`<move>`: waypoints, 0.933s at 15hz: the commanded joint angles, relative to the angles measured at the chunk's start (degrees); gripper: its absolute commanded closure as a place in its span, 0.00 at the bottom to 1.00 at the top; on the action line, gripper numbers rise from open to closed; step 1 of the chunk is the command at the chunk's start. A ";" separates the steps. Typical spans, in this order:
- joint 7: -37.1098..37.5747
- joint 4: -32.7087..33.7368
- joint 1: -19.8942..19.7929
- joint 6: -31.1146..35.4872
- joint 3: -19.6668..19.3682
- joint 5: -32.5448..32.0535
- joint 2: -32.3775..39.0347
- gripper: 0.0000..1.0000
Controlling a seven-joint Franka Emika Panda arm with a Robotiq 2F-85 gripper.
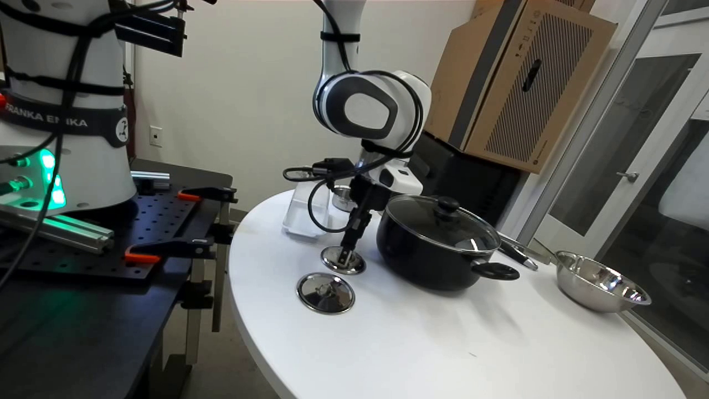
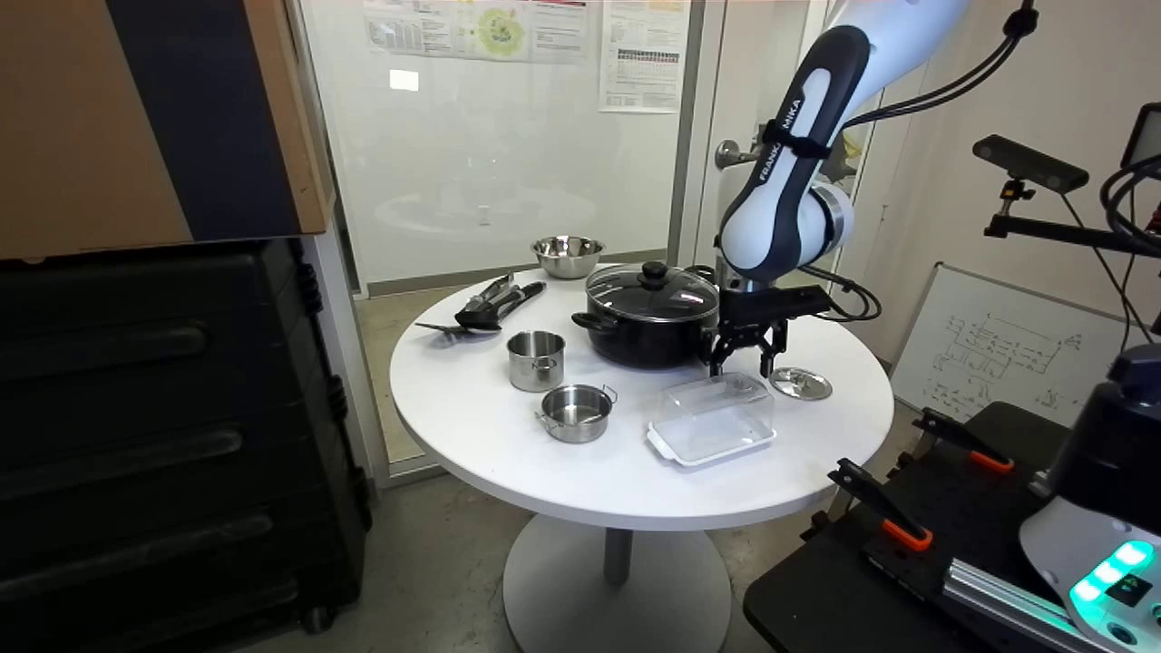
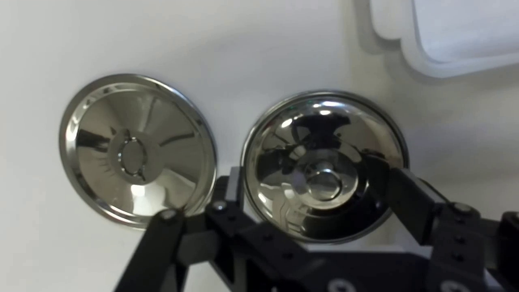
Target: Cover the silver pot
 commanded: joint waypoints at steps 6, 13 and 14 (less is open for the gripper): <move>-1.29 -2.25 0.64 1.29 -0.20 2.32 -2.62 0.63; -0.91 -2.65 0.55 1.02 0.06 3.02 -3.38 0.96; -0.82 -2.72 0.63 0.98 -0.01 2.97 -3.47 0.95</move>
